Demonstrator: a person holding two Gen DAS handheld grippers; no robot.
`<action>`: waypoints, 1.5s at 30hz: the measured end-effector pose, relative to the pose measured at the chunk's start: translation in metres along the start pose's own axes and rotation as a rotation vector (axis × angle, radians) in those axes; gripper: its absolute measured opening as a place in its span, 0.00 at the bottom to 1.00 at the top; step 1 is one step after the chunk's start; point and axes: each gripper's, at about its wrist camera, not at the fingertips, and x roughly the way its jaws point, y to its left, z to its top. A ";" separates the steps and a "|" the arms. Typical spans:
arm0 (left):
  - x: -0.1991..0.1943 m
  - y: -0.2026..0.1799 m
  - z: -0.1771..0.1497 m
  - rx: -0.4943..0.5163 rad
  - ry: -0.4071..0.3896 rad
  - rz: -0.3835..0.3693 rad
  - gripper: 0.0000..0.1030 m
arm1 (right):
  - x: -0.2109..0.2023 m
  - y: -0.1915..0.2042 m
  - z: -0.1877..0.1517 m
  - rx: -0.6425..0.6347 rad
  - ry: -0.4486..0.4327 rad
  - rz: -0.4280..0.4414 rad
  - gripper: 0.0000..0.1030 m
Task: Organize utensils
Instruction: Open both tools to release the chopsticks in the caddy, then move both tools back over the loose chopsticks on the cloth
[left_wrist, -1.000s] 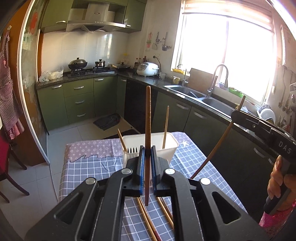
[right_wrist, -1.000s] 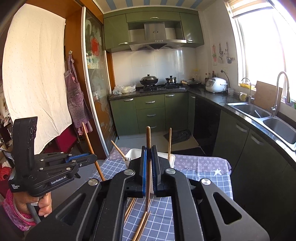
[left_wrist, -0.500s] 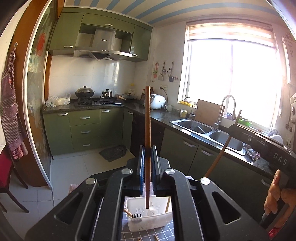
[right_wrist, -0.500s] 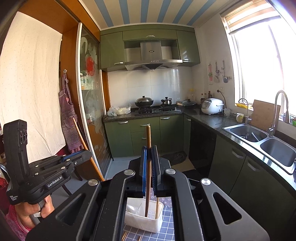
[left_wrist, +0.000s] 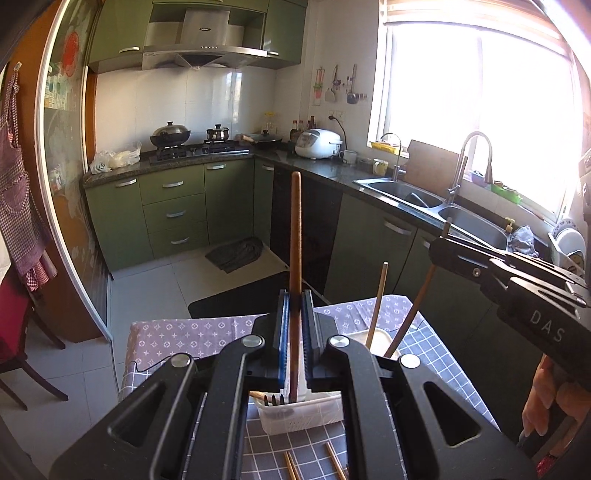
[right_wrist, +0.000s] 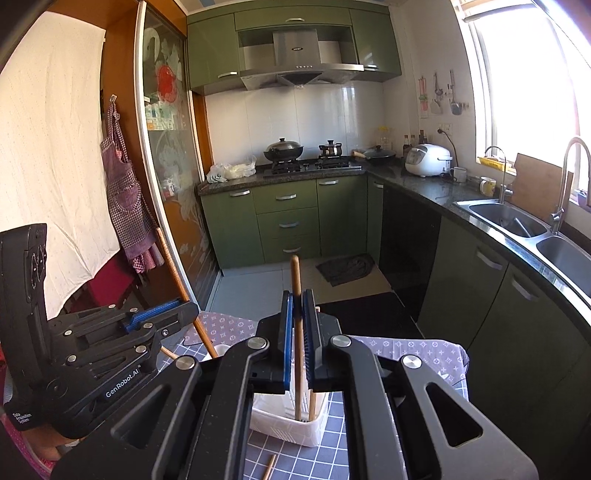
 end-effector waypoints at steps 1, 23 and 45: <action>0.001 0.000 -0.002 -0.001 0.007 0.001 0.06 | 0.000 -0.001 -0.002 0.002 0.001 0.003 0.07; -0.058 0.007 -0.099 -0.037 0.163 0.019 0.36 | -0.075 -0.017 -0.162 0.128 0.116 -0.069 0.28; 0.045 0.011 -0.196 -0.144 0.652 -0.024 0.13 | -0.027 -0.040 -0.263 0.214 0.365 -0.099 0.31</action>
